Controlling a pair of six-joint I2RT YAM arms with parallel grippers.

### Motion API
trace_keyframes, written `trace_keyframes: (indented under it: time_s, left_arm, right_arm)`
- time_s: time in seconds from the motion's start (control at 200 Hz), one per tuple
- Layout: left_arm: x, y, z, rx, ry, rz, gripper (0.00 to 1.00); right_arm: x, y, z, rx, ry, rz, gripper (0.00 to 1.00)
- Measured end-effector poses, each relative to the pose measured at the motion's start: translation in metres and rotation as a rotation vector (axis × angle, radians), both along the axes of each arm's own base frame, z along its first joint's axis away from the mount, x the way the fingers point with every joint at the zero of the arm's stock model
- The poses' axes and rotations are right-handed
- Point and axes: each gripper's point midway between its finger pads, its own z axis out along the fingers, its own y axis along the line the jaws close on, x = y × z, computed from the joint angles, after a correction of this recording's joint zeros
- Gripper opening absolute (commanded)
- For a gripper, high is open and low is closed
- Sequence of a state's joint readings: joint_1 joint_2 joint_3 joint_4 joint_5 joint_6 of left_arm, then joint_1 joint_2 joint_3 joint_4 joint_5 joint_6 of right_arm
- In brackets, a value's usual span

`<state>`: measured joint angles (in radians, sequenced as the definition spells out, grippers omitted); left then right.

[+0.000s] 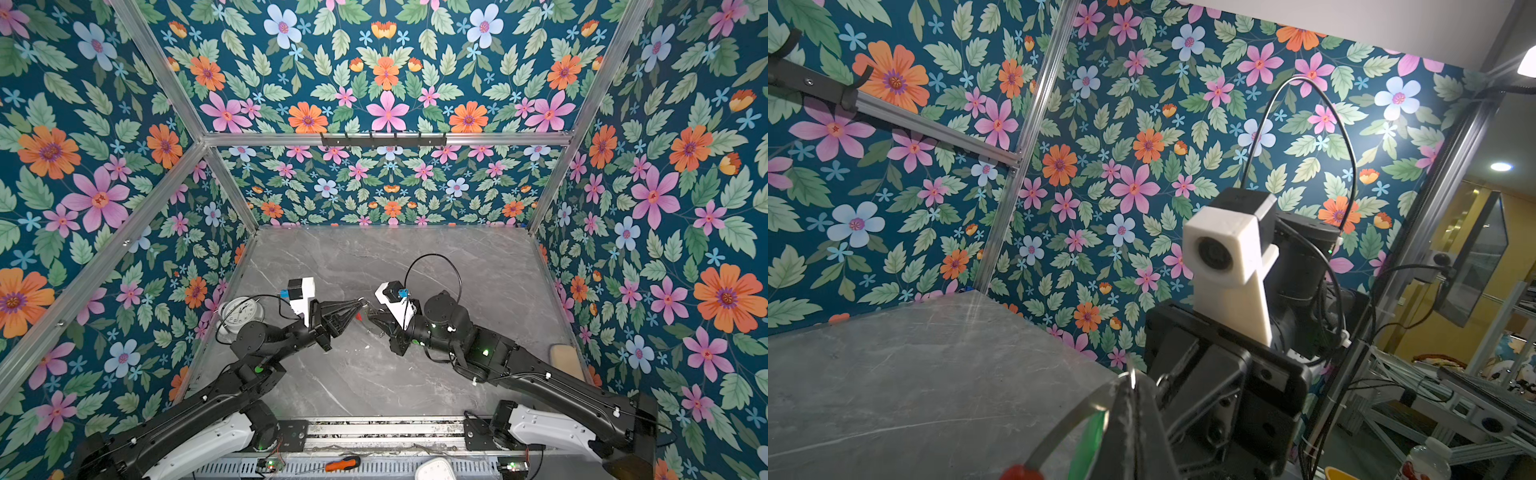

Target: Remove the keys from the keyring

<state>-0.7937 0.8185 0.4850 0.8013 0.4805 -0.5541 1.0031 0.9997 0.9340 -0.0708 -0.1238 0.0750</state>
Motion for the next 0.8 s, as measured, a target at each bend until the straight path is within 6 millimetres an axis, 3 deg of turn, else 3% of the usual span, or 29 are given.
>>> trace_keyframes:
  time_s: [0.405,0.745,0.8]
  left_arm:
    - [0.01,0.0,-0.002,0.025,0.04,0.053,0.0]
    - [0.012,0.003,-0.012,0.016,0.024,0.081,0.0]
    - [0.011,0.004,-0.013,0.004,0.012,0.08,0.0]
  right_arm:
    - [0.002,0.001,-0.002,-0.043,-0.001,-0.019,0.0]
    - [0.002,0.011,-0.015,-0.097,0.024,-0.03,0.0]
    - [0.001,0.012,-0.015,-0.097,0.025,-0.026,0.07]
